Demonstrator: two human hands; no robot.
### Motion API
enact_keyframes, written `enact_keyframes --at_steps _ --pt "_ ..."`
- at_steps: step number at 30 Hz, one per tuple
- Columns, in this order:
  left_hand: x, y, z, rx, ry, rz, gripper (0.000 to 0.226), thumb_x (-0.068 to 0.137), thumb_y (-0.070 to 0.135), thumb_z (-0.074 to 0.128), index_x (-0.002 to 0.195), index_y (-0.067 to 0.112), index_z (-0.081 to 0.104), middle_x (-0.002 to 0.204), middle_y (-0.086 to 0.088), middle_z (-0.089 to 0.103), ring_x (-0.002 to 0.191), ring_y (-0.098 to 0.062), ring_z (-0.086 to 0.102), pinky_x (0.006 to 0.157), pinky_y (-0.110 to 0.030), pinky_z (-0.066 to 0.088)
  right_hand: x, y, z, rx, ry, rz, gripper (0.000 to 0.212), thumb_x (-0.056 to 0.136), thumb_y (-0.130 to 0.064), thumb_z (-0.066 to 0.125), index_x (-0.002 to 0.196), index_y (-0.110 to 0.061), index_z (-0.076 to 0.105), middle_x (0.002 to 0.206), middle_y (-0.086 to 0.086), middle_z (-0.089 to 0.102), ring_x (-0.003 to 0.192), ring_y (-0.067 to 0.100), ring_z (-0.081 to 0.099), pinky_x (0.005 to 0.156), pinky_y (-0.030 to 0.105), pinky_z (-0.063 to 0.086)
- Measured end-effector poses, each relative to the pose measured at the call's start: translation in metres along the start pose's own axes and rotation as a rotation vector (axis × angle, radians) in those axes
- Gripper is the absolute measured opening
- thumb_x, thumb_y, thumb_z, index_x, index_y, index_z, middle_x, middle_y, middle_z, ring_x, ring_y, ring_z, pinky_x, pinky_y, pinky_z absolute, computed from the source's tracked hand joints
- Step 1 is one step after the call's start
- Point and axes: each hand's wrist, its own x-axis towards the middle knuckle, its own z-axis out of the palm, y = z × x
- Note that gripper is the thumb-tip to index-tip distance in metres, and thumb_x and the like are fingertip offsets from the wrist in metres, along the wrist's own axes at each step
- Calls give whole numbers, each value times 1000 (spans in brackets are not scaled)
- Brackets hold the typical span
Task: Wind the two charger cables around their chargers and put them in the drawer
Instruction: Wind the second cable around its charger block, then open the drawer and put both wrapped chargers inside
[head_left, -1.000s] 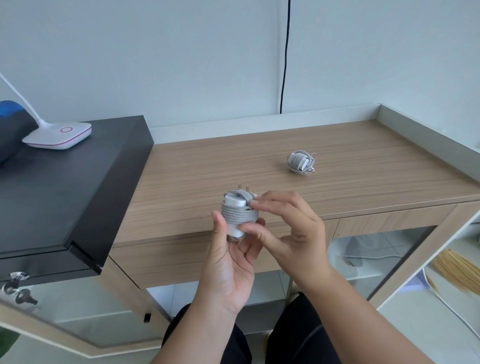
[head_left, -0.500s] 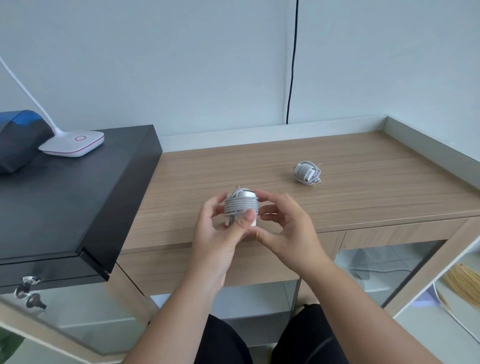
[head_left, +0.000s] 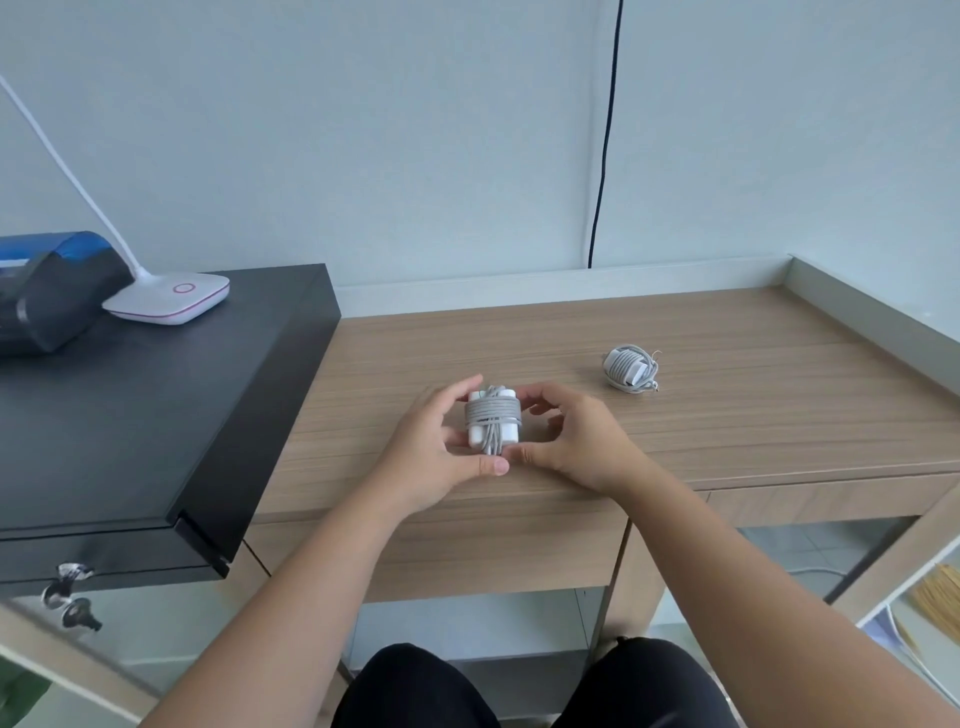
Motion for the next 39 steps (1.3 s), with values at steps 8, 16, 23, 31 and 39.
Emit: enact_keyframes --at_steps 8,16,23,31,39 --pt "30 -18 -5 158 38 88 70 64 32 89 128 37 59 119 7 59 76 -7 71 73 -22 54 26 14 7 -244 -18 -26 59 71 -46 77 125 -28 59 105 -7 58 101 13 49 89 27 38" --pt "34 -23 -5 156 112 56 42 82 25 76 122 31 65 73 15 53 40 3 45 50 -11 35 20 15 7 -73 81 -24 54 68 -30 83 117 -38 61 107 -17 67 99 8 57 86 31 48" --pt "35 -27 -4 131 136 22 36 80 31 78 114 37 69 83 12 60 47 3 47 57 -14 41 20 15 8 -26 105 7 44 65 -28 86 106 -32 69 101 -16 68 94 6 58 84 33 49" --pt "30 -20 -1 229 204 52 33 82 32 75 114 39 69 58 19 49 39 2 42 47 -8 30 20 15 8 -56 98 -7 47 67 -30 84 110 -34 66 102 -15 68 94 8 60 82 27 49" --pt "23 -21 -6 311 324 174 45 85 44 68 128 43 57 116 21 53 59 -3 55 65 -7 41 18 13 5 -65 80 -12 57 67 -33 84 118 -38 61 105 -15 67 96 7 58 82 21 46"
